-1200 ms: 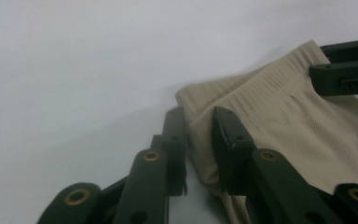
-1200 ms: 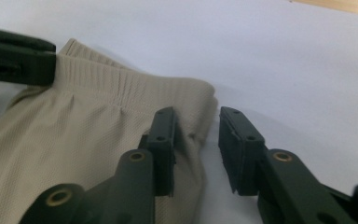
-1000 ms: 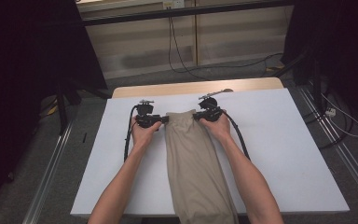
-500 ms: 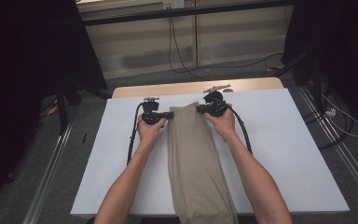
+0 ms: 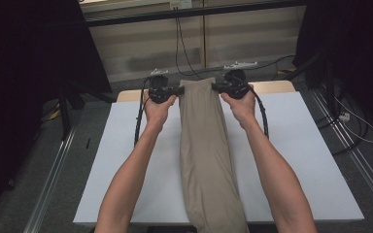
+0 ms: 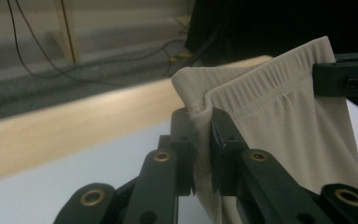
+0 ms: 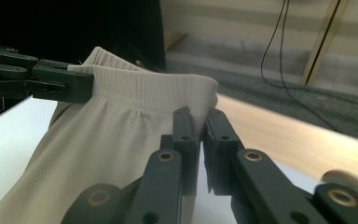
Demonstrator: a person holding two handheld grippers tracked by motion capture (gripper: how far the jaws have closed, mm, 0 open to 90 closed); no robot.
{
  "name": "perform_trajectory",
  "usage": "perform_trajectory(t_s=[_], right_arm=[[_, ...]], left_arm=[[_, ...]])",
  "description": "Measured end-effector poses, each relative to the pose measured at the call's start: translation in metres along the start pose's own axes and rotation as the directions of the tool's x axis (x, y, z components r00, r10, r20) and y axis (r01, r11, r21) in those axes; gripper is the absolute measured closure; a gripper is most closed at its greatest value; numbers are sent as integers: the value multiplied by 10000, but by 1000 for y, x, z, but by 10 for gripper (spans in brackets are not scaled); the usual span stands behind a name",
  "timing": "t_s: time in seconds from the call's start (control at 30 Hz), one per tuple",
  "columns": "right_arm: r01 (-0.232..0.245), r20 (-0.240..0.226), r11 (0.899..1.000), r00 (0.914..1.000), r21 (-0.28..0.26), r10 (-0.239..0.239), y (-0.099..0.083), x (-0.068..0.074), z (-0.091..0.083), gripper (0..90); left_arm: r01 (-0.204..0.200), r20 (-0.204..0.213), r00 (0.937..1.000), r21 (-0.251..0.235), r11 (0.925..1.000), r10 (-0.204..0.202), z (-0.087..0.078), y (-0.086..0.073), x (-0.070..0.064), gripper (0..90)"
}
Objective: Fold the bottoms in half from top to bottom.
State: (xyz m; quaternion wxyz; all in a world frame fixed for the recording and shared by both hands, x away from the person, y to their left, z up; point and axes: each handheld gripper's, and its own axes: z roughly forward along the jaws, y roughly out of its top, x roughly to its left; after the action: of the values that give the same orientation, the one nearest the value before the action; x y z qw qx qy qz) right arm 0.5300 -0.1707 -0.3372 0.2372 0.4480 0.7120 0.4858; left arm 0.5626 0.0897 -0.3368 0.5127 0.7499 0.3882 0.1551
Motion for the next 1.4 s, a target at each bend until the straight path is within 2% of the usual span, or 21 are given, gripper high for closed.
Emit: perform_trajectory(t_s=[0.03,0.07,0.23,0.27,0.3,0.37,0.43,0.5,0.53,0.63,0.7,0.73,0.8,0.87,0.93,1.07,1.1,1.13,1.27,1.3,1.4], right_arm=[[65,64,9997,10000,-236,-64,10,-3,-8,847],[65,64,9997,10000,-236,-64,10,-3,-8,847],[145,185,9955,9997,-935,-129,37,-12,-32,846],[145,185,9955,9997,-935,-129,37,-12,-32,846],[198,226,9945,9996,-1024,-175,42,-13,-36,847],[299,263,9920,9993,-1230,-268,54,-14,-44,846],[434,328,9892,9987,-1402,-392,64,-14,-51,846],[446,267,9864,9988,-1584,-408,66,-16,-56,846],[377,280,9875,9990,-1532,-338,64,-17,-56,846],[221,211,9916,9996,-1277,-196,47,-21,-52,846],[56,-37,9945,10000,-1046,-60,26,-23,-49,846],[56,-37,9945,10000,-1046,-60,26,-23,-49,846],[9,-87,9955,10000,-953,-18,14,-21,-48,846],[26,-192,9963,9998,-855,-43,4,-17,-50,846],[-34,-439,9963,9990,-864,-4,-4,-14,-55,846],[57,-789,9956,9968,-941,-132,-21,0,-71,846],[42,-1020,9950,9947,-995,-144,-30,6,-82,846],[42,-1020,9950,9947,-995,-144,-30,6,-82,847],[229,-1319,9962,9907,-839,-339,-49,18,-101,846],[255,-1396,9964,9895,-804,-366,-54,22,-106,846],[406,-1688,9965,9843,-727,-524,-70,32,-121,846]], left_arm=[[-273,72,9996,-193,9994,275,-2,14,-5,814],[-273,72,9996,-193,9994,275,-2,14,-5,813],[-607,166,9979,-685,9958,620,-7,42,-18,813],[-693,209,9972,-806,9943,712,-8,47,-19,813],[-654,275,9973,-945,9934,683,-9,52,-21,813],[-840,296,9957,-1177,9895,880,-12,64,-24,813],[-997,302,9941,-1336,9860,1046,-16,71,-28,813],[-1106,466,9919,-1386,9842,1180,-17,70,-31,812],[-1296,417,9899,-1236,9838,1356,-17,68,-32,812],[-1409,553,9877,-903,9859,1463,-13,53,-34,811],[-1357,704,9875,-721,9881,1407,-10,40,-33,811],[-1352,772,9871,-641,9887,1400,-9,34,-33,811],[-1328,791,9875,-501,9899,1365,-9,22,-34,811],[-1256,1008,9864,-504,9908,1301,-13,11,-35,811],[-1146,1191,9857,-456,9924,1193,-20,1,-37,811],[-1215,1463,9811,-419,9917,1264,-39,-14,-47,811],[-1206,1602,9788,-518,9914,1274,-45,-19,-50,811],[-1225,1732,9763,-511,9912,1296,-51,-23,-54,811],[-1472,2131,9649,-442,9881,1533,-72,-46,-70,811],[-1373,2225,9643,-434,9896,1435,-78,-52,-74,811],[-1465,2402,9590,-346,9886,1505,-93,-71,-86,811]])
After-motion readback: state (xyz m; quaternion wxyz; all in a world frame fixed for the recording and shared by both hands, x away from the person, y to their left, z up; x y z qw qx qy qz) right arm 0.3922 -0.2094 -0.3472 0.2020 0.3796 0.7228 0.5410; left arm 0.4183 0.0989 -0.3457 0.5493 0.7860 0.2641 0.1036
